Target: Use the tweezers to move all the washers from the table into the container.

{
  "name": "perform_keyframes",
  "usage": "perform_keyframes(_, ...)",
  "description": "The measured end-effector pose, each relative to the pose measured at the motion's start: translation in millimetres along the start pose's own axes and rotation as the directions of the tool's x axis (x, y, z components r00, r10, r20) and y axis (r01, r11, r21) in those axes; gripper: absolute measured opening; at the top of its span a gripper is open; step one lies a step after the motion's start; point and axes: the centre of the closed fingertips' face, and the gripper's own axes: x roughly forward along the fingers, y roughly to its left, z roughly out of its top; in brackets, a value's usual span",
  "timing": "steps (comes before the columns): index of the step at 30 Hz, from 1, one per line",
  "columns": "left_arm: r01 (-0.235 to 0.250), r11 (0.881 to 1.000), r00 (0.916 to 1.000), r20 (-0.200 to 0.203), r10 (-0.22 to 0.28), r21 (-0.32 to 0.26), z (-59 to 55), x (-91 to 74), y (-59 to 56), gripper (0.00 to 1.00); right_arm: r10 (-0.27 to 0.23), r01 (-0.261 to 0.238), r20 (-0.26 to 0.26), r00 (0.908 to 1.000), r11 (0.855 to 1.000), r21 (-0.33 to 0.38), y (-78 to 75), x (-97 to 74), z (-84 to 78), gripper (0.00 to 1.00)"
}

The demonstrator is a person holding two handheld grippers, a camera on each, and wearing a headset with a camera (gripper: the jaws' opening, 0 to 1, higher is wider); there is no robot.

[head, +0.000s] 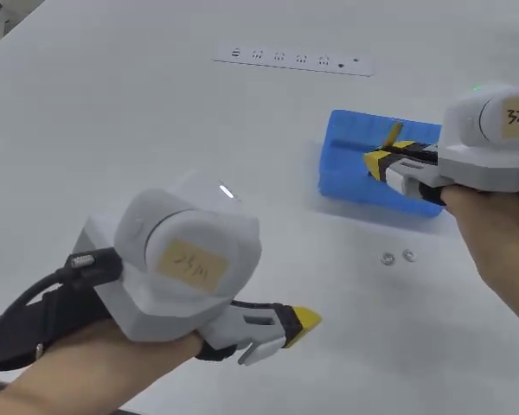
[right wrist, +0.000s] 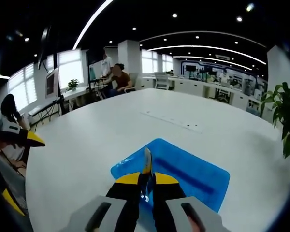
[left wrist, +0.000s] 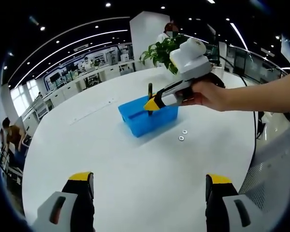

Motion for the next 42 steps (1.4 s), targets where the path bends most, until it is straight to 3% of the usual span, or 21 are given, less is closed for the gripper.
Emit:
perform_keyframes(5, -0.008, 1.0, 0.9998, 0.021, 0.008, 0.0, 6.2, -2.0, 1.6, 0.99, 0.004, -0.003, 0.032, 0.9995, 1.0, -0.017, 2.3, -11.0, 13.9, 0.05)
perform_keyframes(11, -0.014, 1.0, 0.9996, 0.023, 0.014, 0.008, 5.7, -3.2, 0.8, 0.99, -0.004, 0.006, 0.092, 0.9957, 1.0, -0.017, 6.5, -35.0, 31.8, 0.05)
perform_keyframes(17, -0.01, 1.0, 0.9997, 0.024, 0.01, 0.008, 5.4, -3.5, -1.3, 0.98, -0.009, 0.011, 0.117, 0.9931, 1.0, -0.018, 13.2, -54.9, 33.9, 0.05)
perform_keyframes(24, -0.007, 1.0, 0.9995, 0.03, 0.007, 0.008, 7.7, -3.3, -2.0, 0.98, -0.001, 0.0, 0.094, 0.9956, 1.0, 0.004, 23.1, -66.6, 16.1, 0.05)
perform_keyframes(35, 0.005, 1.0, 0.9999, 0.015, -0.005, 0.011, 3.9, -1.9, -4.6, 0.98, -0.008, 0.007, 0.008, 0.9999, 0.998, 0.055, 37.6, -68.3, -32.2, 0.05)
perform_keyframes(42, 0.005, 1.0, 0.9999, 0.014, -0.005, 0.013, 4.4, -0.4, -5.3, 0.97, -0.02, 0.022, -0.026, 0.9994, 0.997, 0.067, 34.6, -67.3, -46.9, 0.05)
